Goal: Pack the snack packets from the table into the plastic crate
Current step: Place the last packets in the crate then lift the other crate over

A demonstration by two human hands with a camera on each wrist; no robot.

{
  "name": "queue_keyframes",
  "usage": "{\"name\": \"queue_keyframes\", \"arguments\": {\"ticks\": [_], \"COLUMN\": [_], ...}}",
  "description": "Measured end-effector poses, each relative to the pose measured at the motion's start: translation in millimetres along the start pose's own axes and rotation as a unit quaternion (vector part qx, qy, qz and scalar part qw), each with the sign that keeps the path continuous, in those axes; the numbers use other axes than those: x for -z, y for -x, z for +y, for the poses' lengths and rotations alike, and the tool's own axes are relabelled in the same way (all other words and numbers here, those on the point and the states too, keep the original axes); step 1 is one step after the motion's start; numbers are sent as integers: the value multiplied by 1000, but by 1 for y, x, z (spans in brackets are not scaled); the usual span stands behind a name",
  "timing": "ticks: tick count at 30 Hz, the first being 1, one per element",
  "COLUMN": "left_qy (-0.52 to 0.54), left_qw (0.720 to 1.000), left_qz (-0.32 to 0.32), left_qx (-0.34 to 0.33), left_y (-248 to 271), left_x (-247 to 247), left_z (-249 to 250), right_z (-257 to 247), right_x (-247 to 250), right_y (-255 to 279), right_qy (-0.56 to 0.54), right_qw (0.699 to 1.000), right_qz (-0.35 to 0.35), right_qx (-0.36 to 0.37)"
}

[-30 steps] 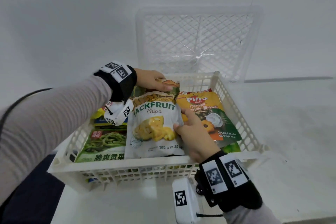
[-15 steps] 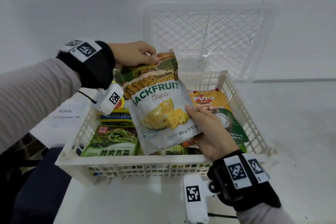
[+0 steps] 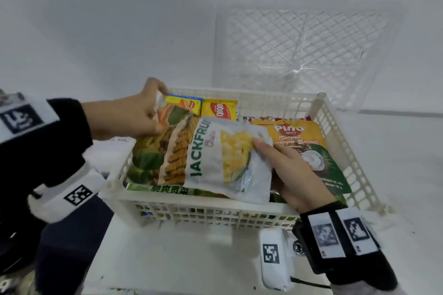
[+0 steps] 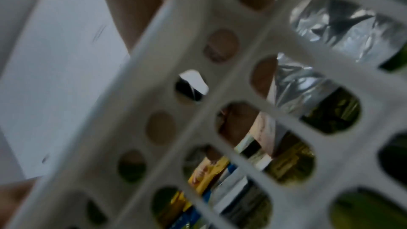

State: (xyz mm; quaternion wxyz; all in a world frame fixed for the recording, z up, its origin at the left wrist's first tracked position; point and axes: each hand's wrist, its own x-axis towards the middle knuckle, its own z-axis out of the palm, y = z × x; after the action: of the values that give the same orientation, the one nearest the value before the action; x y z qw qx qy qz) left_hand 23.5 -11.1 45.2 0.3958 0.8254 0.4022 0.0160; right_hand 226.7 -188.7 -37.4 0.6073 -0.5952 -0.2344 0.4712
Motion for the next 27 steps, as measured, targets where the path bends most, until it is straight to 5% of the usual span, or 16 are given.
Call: {"name": "queue_keyframes", "arguments": {"ticks": [3, 6, 15, 22, 27], "left_qy": [-223, -336, -355, -434, -388], "left_qw": [973, 941, 934, 899, 918], "left_qz": [-50, -50, -42, -60, -69], "left_qx": [-5, -10, 7, 15, -37], "left_y": [0, -4, -7, -1, 26], "left_x": [-13, -21, -30, -44, -27], "left_z": [-19, -26, -40, -47, -32], "right_z": [6, 10, 19, 20, 16], "right_x": [-5, -14, -28, -31, -26], "right_y": [-3, -8, -15, -13, -3], "right_qy": [99, 211, 409, 518, 491], "right_qw": [994, 975, 905, 848, 859], "right_qz": [43, 69, 80, 60, 59], "right_qx": [9, 19, 88, 96, 132]}}
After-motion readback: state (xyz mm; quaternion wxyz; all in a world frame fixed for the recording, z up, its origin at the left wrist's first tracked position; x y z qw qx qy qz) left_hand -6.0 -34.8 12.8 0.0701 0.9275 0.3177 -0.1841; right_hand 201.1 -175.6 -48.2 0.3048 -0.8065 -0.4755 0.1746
